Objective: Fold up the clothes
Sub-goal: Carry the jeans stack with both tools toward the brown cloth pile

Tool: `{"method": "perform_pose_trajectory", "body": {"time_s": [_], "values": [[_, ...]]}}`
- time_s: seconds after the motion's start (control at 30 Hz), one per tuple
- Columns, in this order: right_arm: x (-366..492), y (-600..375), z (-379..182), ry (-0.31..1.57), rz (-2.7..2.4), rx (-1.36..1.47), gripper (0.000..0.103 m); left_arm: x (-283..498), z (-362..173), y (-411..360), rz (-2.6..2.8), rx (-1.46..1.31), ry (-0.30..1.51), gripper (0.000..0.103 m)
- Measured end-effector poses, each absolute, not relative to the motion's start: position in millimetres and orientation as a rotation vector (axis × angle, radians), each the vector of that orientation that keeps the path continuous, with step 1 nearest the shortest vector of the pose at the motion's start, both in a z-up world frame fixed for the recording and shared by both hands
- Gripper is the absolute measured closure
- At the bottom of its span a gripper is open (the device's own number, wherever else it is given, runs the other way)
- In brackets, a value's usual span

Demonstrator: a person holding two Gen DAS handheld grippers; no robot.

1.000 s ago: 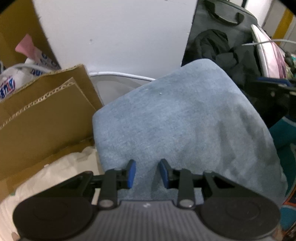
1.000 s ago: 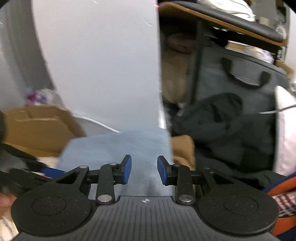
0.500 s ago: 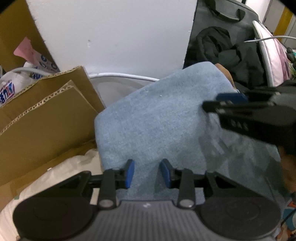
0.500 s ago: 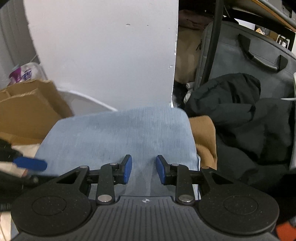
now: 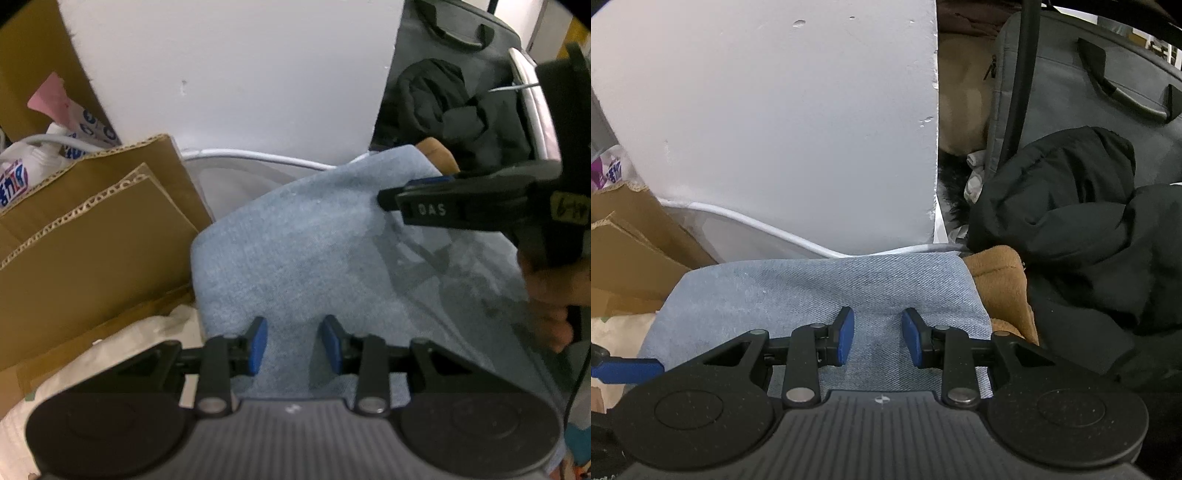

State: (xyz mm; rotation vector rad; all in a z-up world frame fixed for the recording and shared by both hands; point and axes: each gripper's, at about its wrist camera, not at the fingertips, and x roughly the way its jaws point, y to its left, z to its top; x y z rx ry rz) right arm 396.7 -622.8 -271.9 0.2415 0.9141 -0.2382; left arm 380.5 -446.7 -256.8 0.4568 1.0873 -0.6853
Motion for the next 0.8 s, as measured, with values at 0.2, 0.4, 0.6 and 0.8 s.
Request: {"method": "perform_pose_trajectory", "body": {"time_s": [0.2, 0.4, 0.6, 0.8], "values": [[375.2, -609.4, -254.8, 0.924, -0.226, 0.167, 0.066, 378.3, -255.2, -437.4, -0.704, 0.447, 1.084, 0.065], [336.6, -598.9, -246.5, 0.895, -0.207, 0.153, 0.066, 359.7, -233.3, -438.5, -0.779, 0.524, 1.047, 0.067], [307.9, -587.6, -239.5, 0.830, -0.174, 0.178, 0.066, 337.4, -235.4, -442.6, -0.852, 0.566, 1.003, 0.063], [285.0, -569.6, -253.8, 0.844, -0.149, 0.126, 0.066, 339.7, -248.7, -441.3, -0.847, 0.546, 1.013, 0.055]]}}
